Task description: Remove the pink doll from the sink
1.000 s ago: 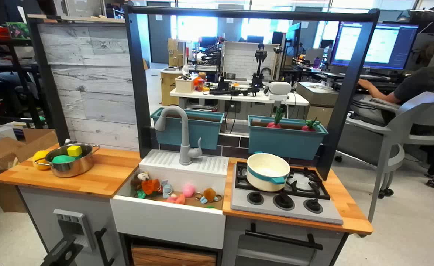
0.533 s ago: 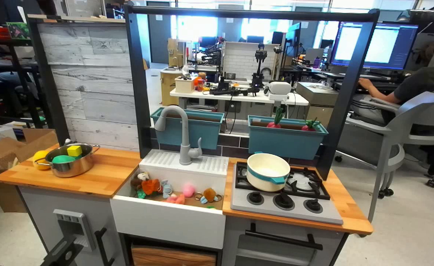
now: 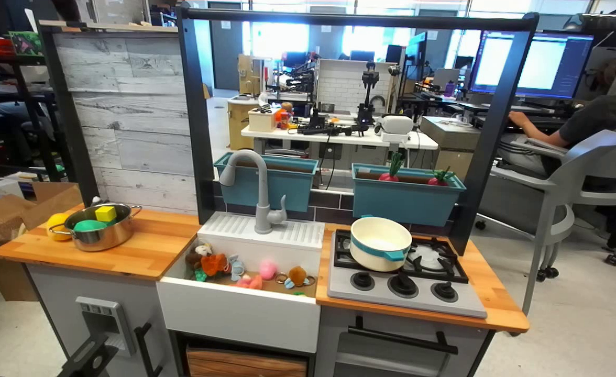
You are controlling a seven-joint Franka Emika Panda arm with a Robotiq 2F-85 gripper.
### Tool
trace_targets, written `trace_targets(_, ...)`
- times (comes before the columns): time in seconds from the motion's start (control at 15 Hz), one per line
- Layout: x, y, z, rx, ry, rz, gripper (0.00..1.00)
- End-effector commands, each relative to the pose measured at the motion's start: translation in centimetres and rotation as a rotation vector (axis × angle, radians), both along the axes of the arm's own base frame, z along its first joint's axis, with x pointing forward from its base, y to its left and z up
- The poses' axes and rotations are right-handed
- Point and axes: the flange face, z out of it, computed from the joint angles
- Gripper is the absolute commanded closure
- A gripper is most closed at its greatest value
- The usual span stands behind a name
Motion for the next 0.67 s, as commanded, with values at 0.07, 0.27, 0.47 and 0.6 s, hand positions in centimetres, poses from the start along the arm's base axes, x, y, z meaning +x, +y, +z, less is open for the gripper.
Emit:
trace_targets(0.07, 0.5, -0.2, -0.2, -0.008, -0.018, 0.005, 0.00)
trace_targets(0.27, 2.9, -1.7, -1.5, -0.021, -0.075, 0.010, 0.00)
trace_targets(0.47, 6.3, -4.8, -3.9, -0.029, -0.119, 0.001, 0.00)
trace_targets(0.6, 8.9, -7.5, -5.6, -0.029, -0.122, -0.014, 0.00)
